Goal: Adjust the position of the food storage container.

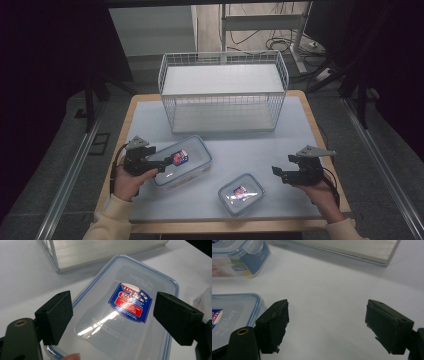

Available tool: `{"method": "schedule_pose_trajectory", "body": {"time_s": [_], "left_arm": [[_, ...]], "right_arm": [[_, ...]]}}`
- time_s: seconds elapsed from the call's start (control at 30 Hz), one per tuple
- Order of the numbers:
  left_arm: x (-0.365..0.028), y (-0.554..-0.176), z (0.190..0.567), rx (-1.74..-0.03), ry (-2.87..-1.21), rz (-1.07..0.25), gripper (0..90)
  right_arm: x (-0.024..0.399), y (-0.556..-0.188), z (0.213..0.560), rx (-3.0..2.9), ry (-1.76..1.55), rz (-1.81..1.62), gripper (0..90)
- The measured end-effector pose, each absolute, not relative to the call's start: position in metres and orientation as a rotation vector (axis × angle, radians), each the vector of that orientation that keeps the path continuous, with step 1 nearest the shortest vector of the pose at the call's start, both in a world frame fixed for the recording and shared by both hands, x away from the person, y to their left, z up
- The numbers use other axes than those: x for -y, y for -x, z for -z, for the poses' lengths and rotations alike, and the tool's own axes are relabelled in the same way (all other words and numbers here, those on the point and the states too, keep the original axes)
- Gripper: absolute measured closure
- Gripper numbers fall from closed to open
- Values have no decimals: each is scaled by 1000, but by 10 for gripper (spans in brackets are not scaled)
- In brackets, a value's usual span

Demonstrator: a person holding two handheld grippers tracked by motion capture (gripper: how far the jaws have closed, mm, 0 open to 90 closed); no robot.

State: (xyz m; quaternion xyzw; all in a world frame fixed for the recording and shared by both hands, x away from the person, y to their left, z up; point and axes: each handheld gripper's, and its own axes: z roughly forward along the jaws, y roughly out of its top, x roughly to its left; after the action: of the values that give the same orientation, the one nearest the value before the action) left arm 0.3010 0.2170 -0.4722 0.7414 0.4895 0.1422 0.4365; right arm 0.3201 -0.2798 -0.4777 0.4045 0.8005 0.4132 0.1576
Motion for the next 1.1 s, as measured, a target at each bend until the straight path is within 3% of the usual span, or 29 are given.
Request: {"method": "schedule_pose_trajectory", "body": {"time_s": [0.23, 0.33, 0.4, 0.53, 0.6, 0.83, 1.1], "left_arm": [[-218, -298, 469, -1190, -1842, -341, 223], [-218, -298, 468, -1182, -1843, -341, 294], [-218, -297, 466, -1182, -1840, -353, 402], [-224, -294, 461, -1144, -1852, -371, 717], [-230, -291, 456, -1132, -1853, -373, 806], [-261, -281, 448, -1230, -1804, -421, 887], [-282, -281, 489, -1394, -1826, -330, 895]], "right_arm": [[276, -317, 478, -2314, -1119, -1165, 216], [277, -317, 478, -2308, -1122, -1168, 216], [278, -318, 479, -2302, -1134, -1167, 217], [280, -319, 479, -2287, -1150, -1171, 217], [280, -319, 480, -2288, -1153, -1169, 216], [282, -317, 479, -2285, -1155, -1161, 217], [284, -319, 482, -2285, -1179, -1154, 215]]}}
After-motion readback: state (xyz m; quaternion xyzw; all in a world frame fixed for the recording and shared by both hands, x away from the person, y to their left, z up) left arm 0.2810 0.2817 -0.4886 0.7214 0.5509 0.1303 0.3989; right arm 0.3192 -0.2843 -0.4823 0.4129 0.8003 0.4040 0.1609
